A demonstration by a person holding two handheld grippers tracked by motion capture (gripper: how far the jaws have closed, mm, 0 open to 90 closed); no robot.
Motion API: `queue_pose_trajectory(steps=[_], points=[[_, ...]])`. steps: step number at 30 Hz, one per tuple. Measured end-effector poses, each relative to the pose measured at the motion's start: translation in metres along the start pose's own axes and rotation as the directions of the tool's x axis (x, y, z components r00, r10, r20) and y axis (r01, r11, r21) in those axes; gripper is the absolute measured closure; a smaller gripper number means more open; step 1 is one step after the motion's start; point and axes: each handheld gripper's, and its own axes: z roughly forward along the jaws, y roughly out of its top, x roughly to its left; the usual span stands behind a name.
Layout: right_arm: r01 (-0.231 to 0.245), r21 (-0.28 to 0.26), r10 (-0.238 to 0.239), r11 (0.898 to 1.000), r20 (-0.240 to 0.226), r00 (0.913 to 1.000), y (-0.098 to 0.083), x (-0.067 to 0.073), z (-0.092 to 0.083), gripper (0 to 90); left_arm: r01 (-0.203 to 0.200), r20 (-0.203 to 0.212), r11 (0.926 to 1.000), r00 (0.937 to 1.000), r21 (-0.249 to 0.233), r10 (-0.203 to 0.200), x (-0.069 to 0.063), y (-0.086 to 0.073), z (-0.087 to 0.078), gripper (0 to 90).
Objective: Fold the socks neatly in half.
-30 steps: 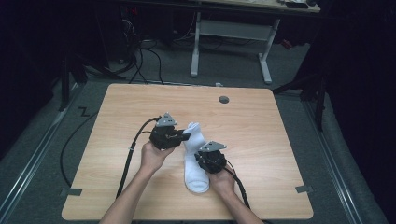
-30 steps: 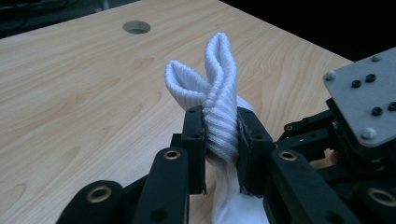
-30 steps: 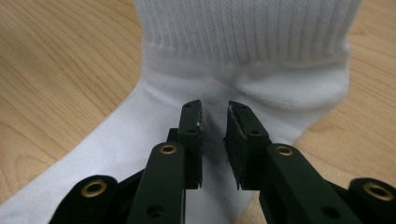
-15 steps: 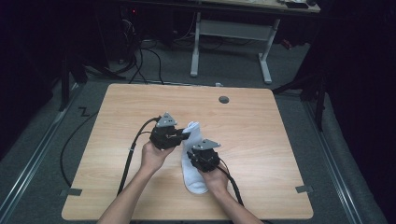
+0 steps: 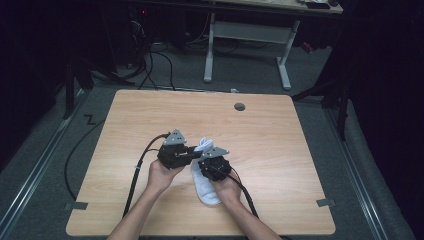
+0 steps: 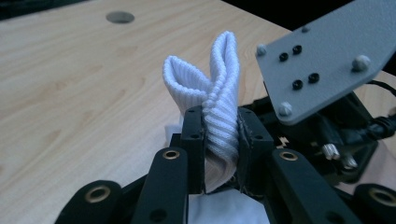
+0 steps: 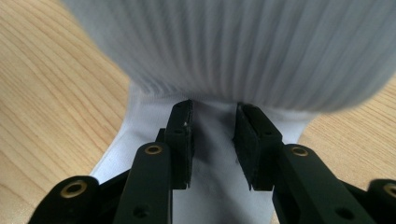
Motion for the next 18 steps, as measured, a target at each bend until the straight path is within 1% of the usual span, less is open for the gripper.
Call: queue_pose_trajectory(steps=[1,2,3,4,5,6,7,8,9,11,13,14,15,16,18], points=[[0.011,-0.003,-0.011,1.000,0.004,0.9999,0.000,0.000,0.000,66.9,-0.003,0.003,1.0000,1.0000,0.004,0.003,-0.001,-0.001,0.000,75.8],[0.011,-0.003,-0.011,1.000,0.004,0.9999,0.000,0.000,0.000,66.9,-0.003,0.003,1.0000,1.0000,0.004,0.003,-0.001,-0.001,0.000,75.9],[0.018,-0.008,-0.018,1.000,0.002,0.9998,0.000,0.000,0.001,66.1,-0.025,-0.011,0.9995,0.9996,0.019,0.025,-0.002,-0.003,0.002,75.9],[0.008,-0.004,-0.008,1.000,-0.005,1.0000,0.000,-0.001,0.000,64.3,-0.020,-0.015,0.9996,0.9997,0.019,0.021,-0.002,-0.004,0.003,75.9],[-0.003,-0.006,0.003,1.000,-0.013,0.9999,-0.001,-0.002,-0.004,63.0,-0.012,-0.014,0.9999,0.9998,0.011,0.012,-0.001,-0.005,0.003,76.0],[-0.019,-0.019,0.018,1.000,-0.023,0.9996,-0.002,-0.002,-0.009,62.7,-0.011,-0.014,0.9999,0.9998,0.005,0.011,-0.001,-0.006,0.003,76.1],[-0.016,-0.042,0.014,0.999,-0.030,0.9994,-0.003,-0.002,-0.017,62.6,-0.011,-0.016,0.9999,0.9998,0.003,0.011,0.000,-0.006,0.002,76.2],[0.001,-0.056,-0.003,0.998,-0.035,0.9994,-0.004,-0.001,-0.025,62.2,-0.011,-0.016,0.9999,0.9998,0.003,0.011,0.000,-0.006,0.002,76.3],[0.001,-0.056,-0.003,0.998,-0.035,0.9994,-0.004,-0.001,-0.025,62.2,-0.006,-0.015,1.0000,0.9999,0.000,0.006,0.001,-0.006,0.002,76.3],[0.039,-0.041,-0.042,0.998,-0.063,0.9971,-0.007,-0.001,-0.039,60.1,0.005,-0.006,1.0000,1.0000,-0.005,-0.005,0.004,-0.007,0.002,76.6],[0.069,-0.029,-0.072,0.997,-0.107,0.9916,-0.013,-0.001,-0.050,58.4,0.006,0.007,0.9999,1.0000,-0.010,-0.006,0.006,-0.007,0.001,76.6],[0.102,-0.038,-0.106,0.994,-0.128,0.9861,-0.021,0.001,-0.058,57.5,0.007,0.010,0.9999,0.9999,-0.014,-0.006,0.007,-0.007,0.001,76.7],[0.120,-0.042,-0.125,0.992,-0.137,0.9827,-0.025,0.002,-0.059,57.0,0.006,0.006,0.9999,1.0000,-0.012,-0.006,0.008,-0.007,0.002,76.7],[0.120,-0.042,-0.125,0.992,-0.137,0.9827,-0.025,0.002,-0.059,57.0,0.006,0.006,0.9999,1.0000,-0.012,-0.006,0.008,-0.007,0.002,76.7],[0.150,-0.030,-0.152,0.988,-0.144,0.9777,-0.029,0.004,-0.057,55.9,0.005,-0.016,0.9999,0.9999,-0.011,-0.005,0.008,-0.007,0.001,76.7]])
